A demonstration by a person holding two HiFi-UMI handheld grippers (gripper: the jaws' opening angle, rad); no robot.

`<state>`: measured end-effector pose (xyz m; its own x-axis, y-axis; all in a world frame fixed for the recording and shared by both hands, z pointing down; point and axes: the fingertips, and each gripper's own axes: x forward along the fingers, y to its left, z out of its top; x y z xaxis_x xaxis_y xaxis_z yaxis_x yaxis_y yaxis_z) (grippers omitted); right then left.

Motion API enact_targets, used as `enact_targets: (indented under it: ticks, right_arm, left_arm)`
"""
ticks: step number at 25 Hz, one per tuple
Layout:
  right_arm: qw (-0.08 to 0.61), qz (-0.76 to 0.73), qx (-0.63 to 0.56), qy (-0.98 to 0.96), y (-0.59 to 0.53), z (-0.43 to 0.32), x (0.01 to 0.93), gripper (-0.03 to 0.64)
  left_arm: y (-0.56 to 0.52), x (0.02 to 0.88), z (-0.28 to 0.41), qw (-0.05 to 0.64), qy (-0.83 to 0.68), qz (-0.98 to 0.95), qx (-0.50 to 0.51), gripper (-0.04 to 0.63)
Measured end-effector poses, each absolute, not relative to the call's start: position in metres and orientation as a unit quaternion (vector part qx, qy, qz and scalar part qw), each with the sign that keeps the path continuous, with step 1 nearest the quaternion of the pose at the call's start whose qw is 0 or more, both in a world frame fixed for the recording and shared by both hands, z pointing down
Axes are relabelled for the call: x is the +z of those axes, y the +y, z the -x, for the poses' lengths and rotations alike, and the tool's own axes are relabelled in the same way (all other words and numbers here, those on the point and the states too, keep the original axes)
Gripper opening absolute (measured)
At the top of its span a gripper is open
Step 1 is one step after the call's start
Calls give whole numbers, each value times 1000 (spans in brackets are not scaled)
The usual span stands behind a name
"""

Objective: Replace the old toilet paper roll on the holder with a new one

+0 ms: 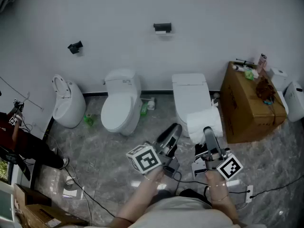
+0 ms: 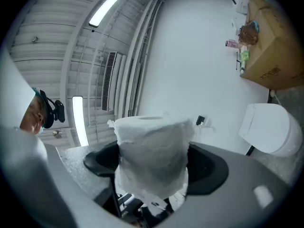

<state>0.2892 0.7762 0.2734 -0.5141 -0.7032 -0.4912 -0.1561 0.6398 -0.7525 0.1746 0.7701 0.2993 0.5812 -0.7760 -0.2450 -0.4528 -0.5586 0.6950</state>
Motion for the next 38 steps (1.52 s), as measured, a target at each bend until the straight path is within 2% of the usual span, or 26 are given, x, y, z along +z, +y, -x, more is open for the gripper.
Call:
enact_targets:
  ticks: [4, 10, 25, 31, 38]
  right_arm:
    - [430, 259, -341, 795, 777, -286, 274, 414]
    - [416, 253, -343, 803, 779, -280, 277, 414]
    - [391, 237, -376, 806, 753, -293, 305, 414]
    - [381, 263, -373, 804, 715, -285, 315, 414]
    - [384, 255, -375, 804, 635, -241, 319, 414]
  left_arm:
    - [770, 302, -171, 300, -364, -839, -271, 80]
    - [770, 301, -170, 294, -369, -839, -272, 80]
    - [761, 311, -186, 237, -422, -838, -253, 80]
    - [735, 305, -173, 169, -434, -852, -239, 39]
    - [654, 311, -139, 175, -417, -857, -249, 15]
